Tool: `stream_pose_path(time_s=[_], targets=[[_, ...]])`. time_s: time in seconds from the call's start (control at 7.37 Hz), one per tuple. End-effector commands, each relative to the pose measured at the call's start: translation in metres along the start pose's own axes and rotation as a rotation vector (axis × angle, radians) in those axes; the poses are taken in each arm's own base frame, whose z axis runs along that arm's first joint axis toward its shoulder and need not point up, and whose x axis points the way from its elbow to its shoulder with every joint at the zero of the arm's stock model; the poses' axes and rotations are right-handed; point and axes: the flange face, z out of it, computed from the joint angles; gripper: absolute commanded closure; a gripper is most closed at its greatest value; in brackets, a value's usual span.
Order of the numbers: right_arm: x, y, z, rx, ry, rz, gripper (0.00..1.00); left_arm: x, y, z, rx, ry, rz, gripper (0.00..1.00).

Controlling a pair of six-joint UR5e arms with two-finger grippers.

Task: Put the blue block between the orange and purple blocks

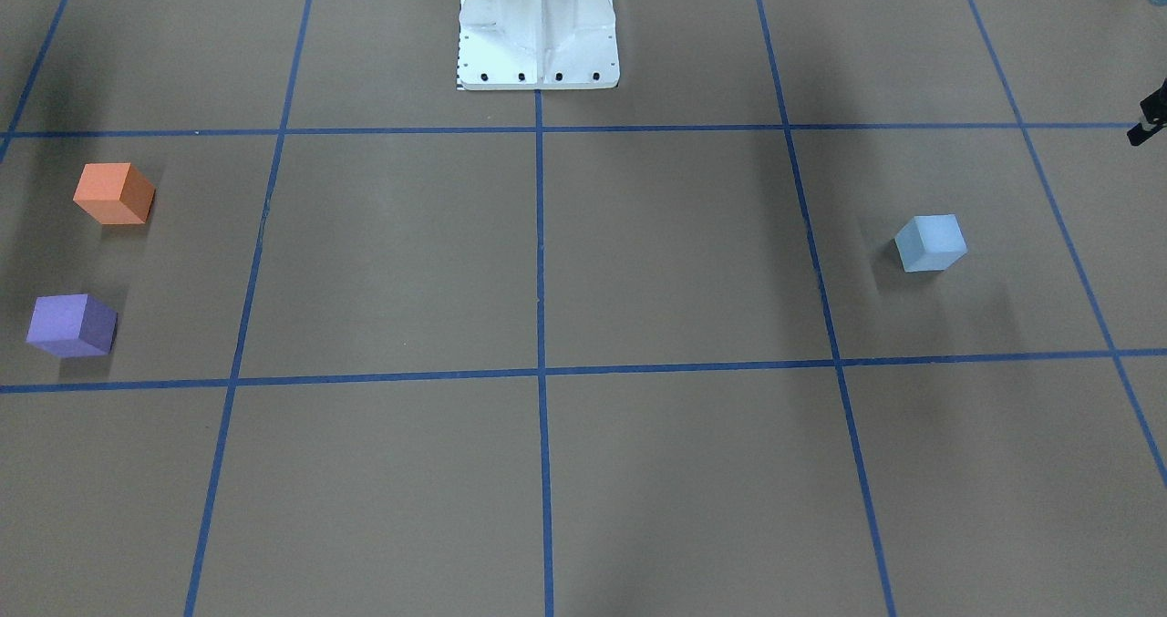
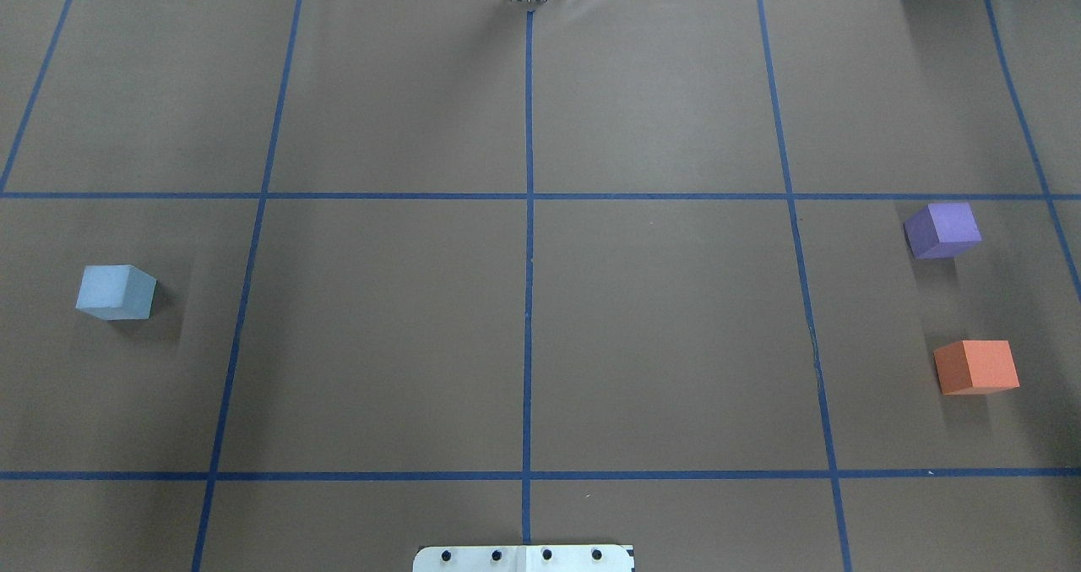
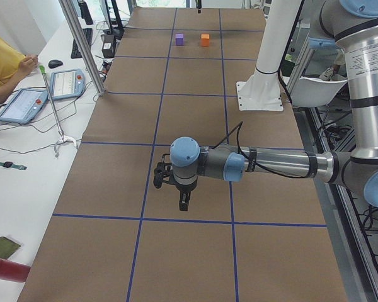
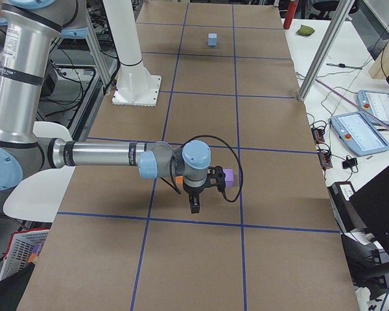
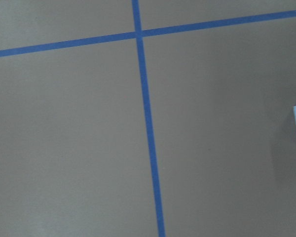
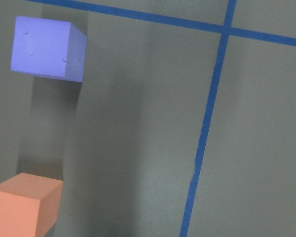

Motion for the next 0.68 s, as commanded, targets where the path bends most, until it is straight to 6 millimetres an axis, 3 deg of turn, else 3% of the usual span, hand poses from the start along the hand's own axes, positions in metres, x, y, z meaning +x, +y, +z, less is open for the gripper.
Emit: stream_pose_path(time_s=[0.0,0.27,0.54], targets=[[-0.003,-0.004,-0.005,0.02,0.001,-0.015,0.0,0.009,-0.008,-0.012,0.007,0.007,-0.003,0.0],[-0.005,-0.002,-0.004,0.016,-0.016,-0.013,0.0,0.005,-0.005,-0.01,0.001,-0.021,-0.012,0.0],[-0.008,-0.005,-0.005,0.019,-0.027,-0.017,0.0,0.018,-0.006,-0.023,0.035,-0.025,0.014,0.0]])
